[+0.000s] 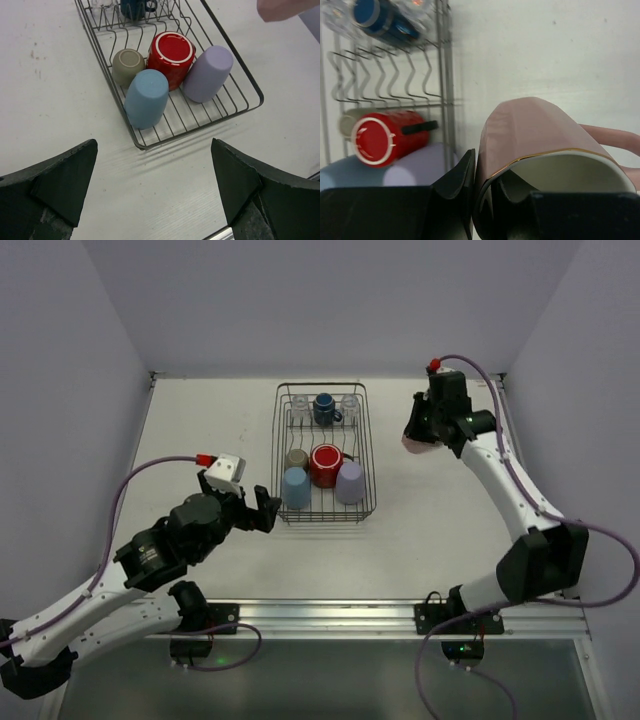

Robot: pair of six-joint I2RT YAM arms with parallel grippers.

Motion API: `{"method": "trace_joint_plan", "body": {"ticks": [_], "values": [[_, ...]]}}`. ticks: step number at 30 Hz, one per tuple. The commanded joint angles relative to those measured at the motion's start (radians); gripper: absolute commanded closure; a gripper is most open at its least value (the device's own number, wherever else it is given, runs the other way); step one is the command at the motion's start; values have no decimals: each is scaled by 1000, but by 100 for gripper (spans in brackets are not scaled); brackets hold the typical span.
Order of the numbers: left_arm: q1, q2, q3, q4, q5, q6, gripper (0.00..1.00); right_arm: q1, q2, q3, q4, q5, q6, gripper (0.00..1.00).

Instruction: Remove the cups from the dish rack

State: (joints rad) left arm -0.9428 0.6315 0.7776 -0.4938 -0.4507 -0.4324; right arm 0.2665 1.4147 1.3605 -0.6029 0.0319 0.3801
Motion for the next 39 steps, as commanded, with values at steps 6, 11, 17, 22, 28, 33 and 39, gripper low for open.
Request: {"method": "trace_joint_plan", "body": {"ticks": [6, 11, 17, 22, 28, 33, 39], "values": [[-1, -9, -43, -48, -82, 69, 0, -3, 352, 357, -205, 92, -141, 100], [1, -15, -58, -2, -39, 87, 0, -1, 544, 489, -282, 112, -168, 100], [4, 23, -58, -5, -29, 93, 0, -1, 651, 525, -267, 114, -191, 100], [6, 42, -57, -2, -32, 92, 0, -1, 713, 554, -262, 86, -204, 100], [7, 97, -26, -5, -20, 86, 0, -1, 684, 517, -224, 100, -196, 59], [7, 192, 41, -25, -9, 70, 0, -1, 566, 473, -189, 88, -185, 27], [4, 335, 130, -5, -20, 55, 1, 0, 373, 368, -111, 27, -149, 10]]}}
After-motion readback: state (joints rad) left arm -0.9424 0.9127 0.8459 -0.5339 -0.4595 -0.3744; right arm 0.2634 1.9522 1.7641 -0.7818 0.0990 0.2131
